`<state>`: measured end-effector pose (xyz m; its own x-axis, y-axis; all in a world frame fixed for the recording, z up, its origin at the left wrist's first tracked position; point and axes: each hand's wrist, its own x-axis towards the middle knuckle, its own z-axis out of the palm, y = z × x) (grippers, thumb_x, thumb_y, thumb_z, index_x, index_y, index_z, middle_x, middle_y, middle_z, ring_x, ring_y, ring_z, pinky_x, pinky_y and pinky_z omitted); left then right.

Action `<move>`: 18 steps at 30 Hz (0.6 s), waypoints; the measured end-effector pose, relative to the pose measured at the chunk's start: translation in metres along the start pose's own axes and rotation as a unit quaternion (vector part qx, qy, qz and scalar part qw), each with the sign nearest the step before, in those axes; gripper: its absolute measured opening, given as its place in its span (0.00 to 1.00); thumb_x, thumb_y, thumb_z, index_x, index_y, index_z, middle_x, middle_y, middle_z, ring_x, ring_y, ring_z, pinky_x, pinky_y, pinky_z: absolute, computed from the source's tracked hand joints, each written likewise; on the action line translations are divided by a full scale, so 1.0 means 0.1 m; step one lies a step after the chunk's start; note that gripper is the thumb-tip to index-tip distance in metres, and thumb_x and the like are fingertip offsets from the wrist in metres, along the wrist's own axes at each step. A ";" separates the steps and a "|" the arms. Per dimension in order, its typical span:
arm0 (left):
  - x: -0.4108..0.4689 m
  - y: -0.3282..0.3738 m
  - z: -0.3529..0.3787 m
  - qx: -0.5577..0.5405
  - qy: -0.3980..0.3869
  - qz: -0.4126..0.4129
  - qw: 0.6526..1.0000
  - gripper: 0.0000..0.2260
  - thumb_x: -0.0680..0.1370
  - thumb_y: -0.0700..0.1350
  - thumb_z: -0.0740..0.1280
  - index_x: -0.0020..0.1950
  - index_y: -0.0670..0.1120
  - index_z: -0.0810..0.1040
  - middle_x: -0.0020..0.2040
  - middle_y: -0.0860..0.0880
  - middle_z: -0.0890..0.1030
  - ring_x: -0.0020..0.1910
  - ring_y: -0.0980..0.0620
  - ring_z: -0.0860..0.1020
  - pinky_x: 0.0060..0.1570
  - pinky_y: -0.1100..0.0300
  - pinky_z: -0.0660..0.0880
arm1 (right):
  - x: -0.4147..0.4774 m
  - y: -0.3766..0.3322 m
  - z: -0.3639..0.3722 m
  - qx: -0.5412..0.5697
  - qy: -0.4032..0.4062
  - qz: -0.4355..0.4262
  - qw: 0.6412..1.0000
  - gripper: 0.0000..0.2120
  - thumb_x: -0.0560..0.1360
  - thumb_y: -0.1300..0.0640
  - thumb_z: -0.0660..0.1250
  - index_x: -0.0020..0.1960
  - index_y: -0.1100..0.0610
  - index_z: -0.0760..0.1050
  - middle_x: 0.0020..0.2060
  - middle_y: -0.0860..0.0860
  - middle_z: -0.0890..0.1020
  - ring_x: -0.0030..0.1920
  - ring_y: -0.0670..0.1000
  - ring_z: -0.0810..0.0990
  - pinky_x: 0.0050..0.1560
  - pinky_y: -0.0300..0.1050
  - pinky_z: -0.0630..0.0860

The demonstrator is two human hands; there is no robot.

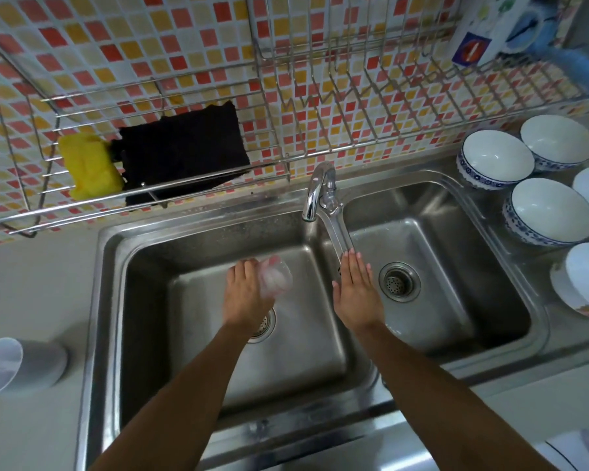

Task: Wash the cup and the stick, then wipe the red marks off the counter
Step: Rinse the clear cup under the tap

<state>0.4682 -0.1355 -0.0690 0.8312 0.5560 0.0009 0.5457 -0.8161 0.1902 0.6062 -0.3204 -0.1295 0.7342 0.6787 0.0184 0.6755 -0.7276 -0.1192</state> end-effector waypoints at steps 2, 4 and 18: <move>-0.03 -0.03 0.00 0.038 0.012 0.014 0.999 0.31 0.55 0.49 0.81 0.52 0.41 0.74 0.41 0.44 0.76 0.39 0.43 0.76 0.42 0.52 0.73 | -0.01 0.00 0.00 0.009 0.003 0.001 1.000 0.29 0.80 0.50 0.49 0.76 0.65 0.55 0.76 0.62 0.59 0.77 0.58 0.54 0.76 0.54 0.48; -0.05 -0.08 0.02 0.066 -0.017 -0.001 0.998 0.29 0.57 0.48 0.80 0.52 0.41 0.74 0.45 0.44 0.75 0.43 0.44 0.74 0.45 0.53 0.72 | -0.01 -0.01 0.01 0.018 0.010 0.003 1.000 0.29 0.80 0.51 0.50 0.76 0.65 0.56 0.75 0.62 0.60 0.77 0.58 0.56 0.76 0.54 0.50; -0.22 -0.21 0.03 0.237 -0.030 0.071 0.968 0.29 0.64 0.40 0.73 0.61 0.45 0.63 0.56 0.44 0.76 0.53 0.43 0.75 0.56 0.51 0.72 | 0.00 0.01 0.04 0.042 -0.002 0.009 0.999 0.34 0.78 0.46 0.55 0.78 0.63 0.52 0.77 0.60 0.56 0.78 0.57 0.52 0.77 0.55 0.52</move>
<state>0.4389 -0.1305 -0.0765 0.8985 0.4341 -0.0654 0.4011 -0.8723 -0.2798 0.6062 -0.3206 -0.1331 0.7454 0.6665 0.0121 0.6546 -0.7284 -0.2022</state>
